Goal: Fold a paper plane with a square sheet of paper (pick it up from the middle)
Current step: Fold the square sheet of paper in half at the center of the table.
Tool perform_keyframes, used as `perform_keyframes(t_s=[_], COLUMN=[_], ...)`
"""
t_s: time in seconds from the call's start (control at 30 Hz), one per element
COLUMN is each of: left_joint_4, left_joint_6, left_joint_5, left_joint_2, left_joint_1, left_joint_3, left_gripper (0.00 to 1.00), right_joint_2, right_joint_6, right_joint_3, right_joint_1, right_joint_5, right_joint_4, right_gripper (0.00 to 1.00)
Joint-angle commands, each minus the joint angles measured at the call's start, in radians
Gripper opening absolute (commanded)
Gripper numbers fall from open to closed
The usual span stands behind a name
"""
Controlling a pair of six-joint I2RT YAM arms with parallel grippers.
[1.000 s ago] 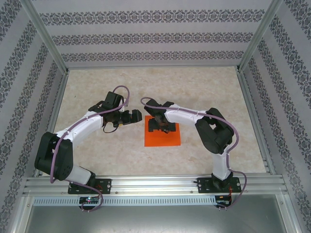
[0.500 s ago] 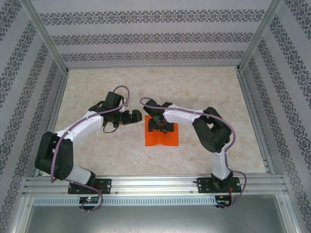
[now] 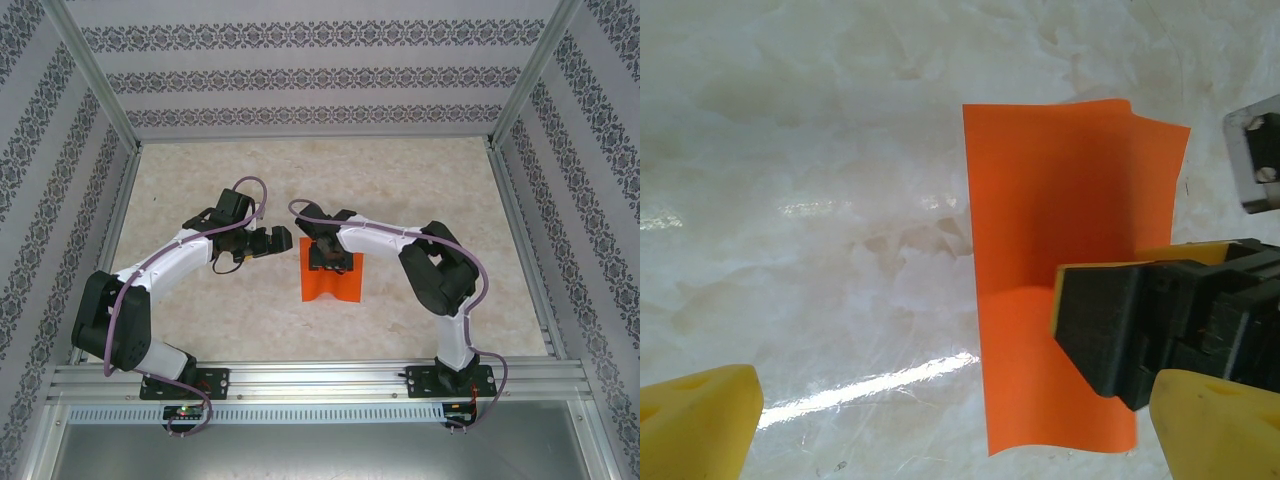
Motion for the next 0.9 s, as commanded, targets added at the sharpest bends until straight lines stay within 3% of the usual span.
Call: perform_keyframes(t_s=[0.0, 0.17, 0.4, 0.63, 0.87], left_joint_4=[0.004, -0.004, -0.014, -0.027, -0.023], left_joint_6=[0.004, 0.003, 0.001, -0.003, -0.003], left_joint_5=[-0.009, -0.011, -0.017, -0.019, 0.012], left_joint_2=[-0.008, -0.013, -0.024, -0.042, -0.027], left_joint_1=[0.004, 0.004, 0.004, 0.004, 0.003], left_joint_3=[0.021, 0.019, 0.023, 0.028, 0.039], left_gripper=[1.0, 1.0, 1.0, 1.0, 1.0], right_joint_2=[-0.1, -0.163, -0.262, -0.405, -0.423], right_joint_6=[0.027, 0.044, 0.081, 0.201, 0.296], right_joint_3=[-0.018, -0.063, -0.12, -0.317, -0.501], right_joint_1=[0.006, -0.001, -0.003, -0.032, -0.055], right_joint_5=[0.014, -0.016, -0.073, -0.256, -0.249], right_joint_4=[0.03, 0.072, 0.167, 0.538, 0.737], right_gripper=[0.57, 0.37, 0.37, 0.38, 0.39])
